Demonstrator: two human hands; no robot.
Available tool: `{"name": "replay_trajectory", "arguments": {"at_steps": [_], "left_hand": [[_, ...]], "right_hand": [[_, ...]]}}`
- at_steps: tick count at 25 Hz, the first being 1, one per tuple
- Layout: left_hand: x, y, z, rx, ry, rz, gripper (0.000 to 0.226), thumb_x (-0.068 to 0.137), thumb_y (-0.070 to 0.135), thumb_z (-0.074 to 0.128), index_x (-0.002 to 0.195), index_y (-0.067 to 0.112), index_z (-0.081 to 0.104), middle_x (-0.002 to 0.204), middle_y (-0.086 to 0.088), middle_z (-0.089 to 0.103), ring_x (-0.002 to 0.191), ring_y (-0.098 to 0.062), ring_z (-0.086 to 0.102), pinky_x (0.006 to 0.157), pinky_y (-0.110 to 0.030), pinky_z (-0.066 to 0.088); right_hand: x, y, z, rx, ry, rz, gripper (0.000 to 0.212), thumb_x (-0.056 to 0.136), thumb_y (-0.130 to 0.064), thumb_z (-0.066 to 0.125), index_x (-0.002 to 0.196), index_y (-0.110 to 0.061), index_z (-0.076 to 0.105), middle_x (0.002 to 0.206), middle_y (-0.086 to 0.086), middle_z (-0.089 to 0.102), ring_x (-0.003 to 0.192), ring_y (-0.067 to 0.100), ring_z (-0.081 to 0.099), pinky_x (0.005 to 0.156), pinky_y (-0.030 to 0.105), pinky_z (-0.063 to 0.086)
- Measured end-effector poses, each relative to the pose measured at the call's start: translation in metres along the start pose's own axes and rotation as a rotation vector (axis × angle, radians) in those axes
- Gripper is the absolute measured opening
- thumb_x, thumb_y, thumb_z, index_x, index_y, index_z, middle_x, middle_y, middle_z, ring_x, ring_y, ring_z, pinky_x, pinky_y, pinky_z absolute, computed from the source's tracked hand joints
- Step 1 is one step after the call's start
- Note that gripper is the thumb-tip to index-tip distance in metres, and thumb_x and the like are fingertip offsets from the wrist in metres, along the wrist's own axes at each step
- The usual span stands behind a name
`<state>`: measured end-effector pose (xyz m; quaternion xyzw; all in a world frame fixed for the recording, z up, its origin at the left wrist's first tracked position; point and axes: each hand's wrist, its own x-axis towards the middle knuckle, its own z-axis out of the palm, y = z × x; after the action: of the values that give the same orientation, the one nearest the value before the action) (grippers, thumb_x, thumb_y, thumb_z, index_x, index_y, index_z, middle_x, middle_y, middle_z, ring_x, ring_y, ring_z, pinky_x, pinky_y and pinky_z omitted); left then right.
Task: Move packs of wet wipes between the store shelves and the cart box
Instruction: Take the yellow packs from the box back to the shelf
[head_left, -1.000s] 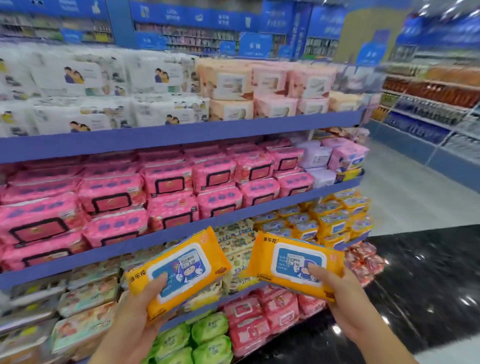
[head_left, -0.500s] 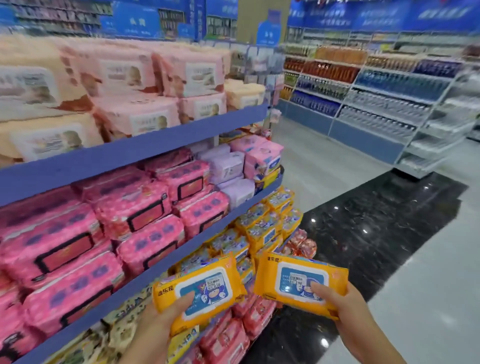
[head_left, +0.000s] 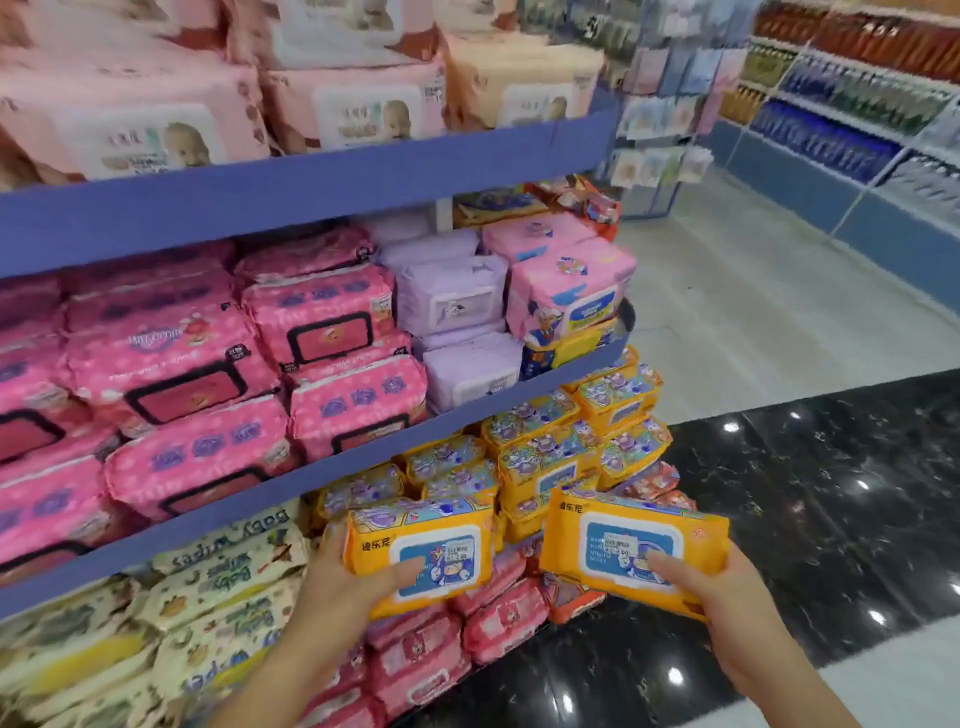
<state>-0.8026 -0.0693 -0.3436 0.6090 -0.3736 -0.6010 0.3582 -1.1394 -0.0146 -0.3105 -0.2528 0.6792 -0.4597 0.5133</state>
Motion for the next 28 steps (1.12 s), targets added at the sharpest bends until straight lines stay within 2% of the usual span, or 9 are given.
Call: {"name": "replay_trajectory", "arguments": {"at_steps": [2, 5, 7, 11, 14, 17, 20, 23, 28], "left_hand": [[0.007, -0.024, 0.009, -0.018, 0.106, -0.007, 0.098, 0.047, 0.062, 0.095, 0.133, 0.038, 0.055, 0.121, 0.012, 0.074, 0.111, -0.016, 0.070, 0.101, -0.048, 0.053], [0.039, -0.065, 0.015, -0.010, 0.244, -0.035, 0.045, 0.072, 0.028, 0.092, 0.104, 0.036, 0.062, 0.085, 0.028, 0.076, 0.080, 0.007, 0.072, 0.076, -0.028, 0.056], [0.065, -0.095, 0.013, 0.095, 0.330, -0.032, 0.042, 0.075, 0.018, 0.090, 0.102, 0.037, 0.063, 0.086, 0.026, 0.077, 0.077, 0.007, 0.072, 0.076, -0.026, 0.057], [0.119, -0.147, -0.013, 0.366, 0.396, 0.045, 0.064, 0.068, 0.025, 0.095, 0.108, 0.059, 0.060, 0.103, 0.019, 0.077, 0.093, -0.003, 0.073, 0.089, -0.037, 0.057], [0.153, -0.178, -0.037, 0.561, 0.416, 0.131, 0.074, 0.061, 0.042, 0.095, 0.118, 0.050, 0.049, 0.120, 0.014, 0.069, 0.104, -0.008, 0.066, 0.092, -0.038, 0.052], [0.170, -0.202, -0.043, 1.041, 0.373, 0.352, 0.082, 0.060, 0.039, 0.094, 0.129, 0.035, 0.050, 0.121, -0.003, 0.063, 0.105, -0.018, 0.056, 0.085, -0.031, 0.041], [0.175, -0.210, -0.046, 1.431, 0.452, 0.445, 0.080, 0.063, 0.049, 0.089, 0.131, 0.018, 0.061, 0.119, -0.014, 0.068, 0.104, -0.040, 0.062, 0.090, -0.050, 0.047], [0.178, -0.211, -0.047, 1.526, 0.467, 0.331, 0.084, 0.049, 0.037, 0.098, 0.121, 0.008, 0.067, 0.114, -0.018, 0.061, 0.100, -0.044, 0.059, 0.088, -0.054, 0.041], [0.169, -0.215, -0.046, 1.552, 0.434, 0.608, 0.067, 0.073, 0.030, 0.086, 0.134, 0.012, 0.064, 0.128, -0.017, 0.058, 0.116, -0.040, 0.050, 0.101, -0.055, 0.039]], "right_hand": [[0.039, 0.001, 0.001, -0.129, -0.086, 0.025, 0.075, 0.047, -0.023, 0.099, 0.114, -0.013, 0.064, 0.095, 0.008, 0.080, 0.083, 0.028, 0.078, 0.080, 0.045, 0.060], [0.106, 0.028, 0.028, -0.299, -0.225, 0.026, 0.051, 0.065, -0.012, 0.091, 0.109, -0.016, 0.066, 0.097, 0.004, 0.080, 0.083, 0.021, 0.078, 0.079, 0.041, 0.059], [0.150, 0.058, 0.056, -0.423, -0.273, -0.008, 0.050, 0.063, -0.025, 0.094, 0.105, -0.022, 0.066, 0.094, 0.000, 0.079, 0.084, 0.016, 0.076, 0.084, 0.042, 0.059], [0.226, 0.119, 0.114, -0.551, -0.406, -0.118, 0.041, 0.072, -0.011, 0.089, 0.094, -0.024, 0.056, 0.077, 0.002, 0.071, 0.054, -0.006, 0.062, 0.055, 0.010, 0.047], [0.264, 0.149, 0.138, -0.748, -0.439, -0.343, 0.053, 0.068, -0.003, 0.089, 0.100, -0.030, 0.057, 0.092, 0.008, 0.071, 0.067, -0.003, 0.065, 0.065, 0.012, 0.051], [0.278, 0.180, 0.134, -1.067, -0.345, -0.680, 0.076, 0.061, -0.006, 0.091, 0.128, -0.013, 0.054, 0.119, 0.011, 0.062, 0.101, 0.021, 0.061, 0.080, 0.019, 0.038], [0.274, 0.193, 0.132, -1.265, -0.312, -0.825, 0.080, 0.070, -0.023, 0.088, 0.140, -0.020, 0.049, 0.132, 0.010, 0.051, 0.104, 0.033, 0.058, 0.078, 0.042, 0.052], [0.278, 0.202, 0.141, -1.392, -0.226, -1.169, 0.070, 0.068, -0.027, 0.090, 0.128, -0.006, 0.062, 0.130, 0.023, 0.055, 0.106, 0.044, 0.054, 0.086, 0.055, 0.051], [0.289, 0.215, 0.154, -1.336, -0.204, -1.435, 0.051, 0.082, -0.026, 0.075, 0.128, -0.008, 0.066, 0.124, 0.013, 0.066, 0.109, 0.035, 0.053, 0.093, 0.046, 0.043]]}}
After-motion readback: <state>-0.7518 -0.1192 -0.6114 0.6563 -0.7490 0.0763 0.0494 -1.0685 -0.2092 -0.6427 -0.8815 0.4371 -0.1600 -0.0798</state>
